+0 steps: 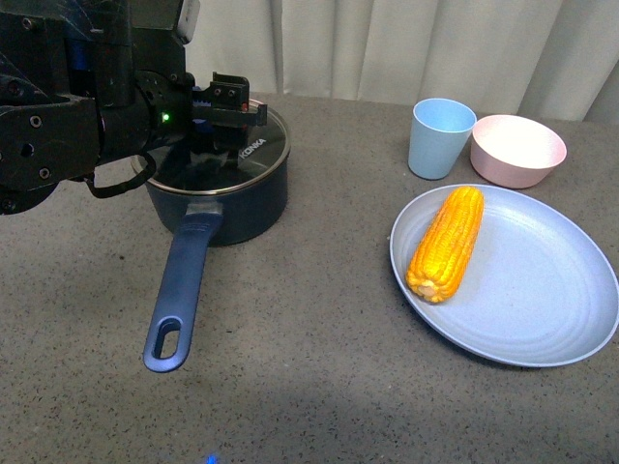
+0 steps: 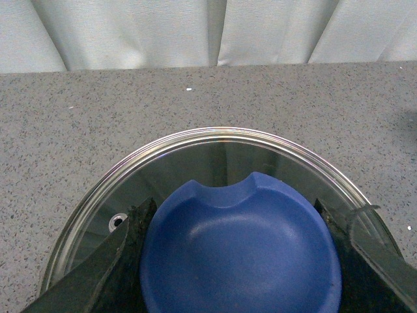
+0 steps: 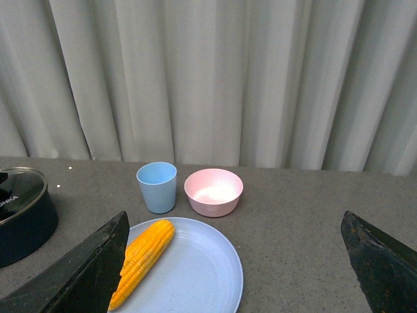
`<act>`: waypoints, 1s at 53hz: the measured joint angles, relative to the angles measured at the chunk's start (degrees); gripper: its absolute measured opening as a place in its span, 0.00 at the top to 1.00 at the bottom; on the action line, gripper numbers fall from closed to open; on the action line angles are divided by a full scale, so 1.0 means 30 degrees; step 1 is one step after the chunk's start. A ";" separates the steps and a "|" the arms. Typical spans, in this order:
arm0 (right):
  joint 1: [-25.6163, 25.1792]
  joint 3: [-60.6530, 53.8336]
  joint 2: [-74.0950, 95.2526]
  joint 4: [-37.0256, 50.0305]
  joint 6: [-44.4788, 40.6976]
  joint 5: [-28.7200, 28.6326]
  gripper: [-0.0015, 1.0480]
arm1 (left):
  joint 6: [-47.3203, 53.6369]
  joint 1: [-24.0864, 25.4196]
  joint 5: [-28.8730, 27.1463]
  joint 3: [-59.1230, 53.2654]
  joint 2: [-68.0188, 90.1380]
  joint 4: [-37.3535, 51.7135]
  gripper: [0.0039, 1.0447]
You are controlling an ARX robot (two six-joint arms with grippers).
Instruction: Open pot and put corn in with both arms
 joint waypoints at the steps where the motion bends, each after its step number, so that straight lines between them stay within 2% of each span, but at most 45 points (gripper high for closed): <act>1: 0.0000 0.0000 0.0000 0.0000 0.0000 0.0000 0.09 | 0.0000 0.0007 0.0000 0.0000 0.0000 0.0000 0.39; 14: 0.0000 0.0000 0.0000 0.0000 0.0000 0.0000 0.09 | -0.0007 0.0160 0.0670 -0.0364 -0.1188 -0.0248 0.39; 23: 0.0000 0.0000 0.0000 0.0000 0.0007 0.0000 0.09 | -0.0029 0.1049 0.1304 -0.0539 -0.2550 -0.0066 0.39; 34: 0.0000 0.0000 0.0000 0.0000 0.0000 0.0000 0.09 | -0.0044 0.3147 0.1508 -0.0532 -0.2259 0.0153 0.39; 40: 0.0000 0.0000 0.0000 0.0000 0.0000 0.0000 0.09 | -0.0204 0.5027 0.1355 -0.0525 -0.1326 0.0495 0.39; 53: 0.0000 0.0000 0.0000 0.0000 0.0000 0.0000 0.09 | -0.0415 0.6819 0.1005 0.0124 0.0546 0.1399 0.39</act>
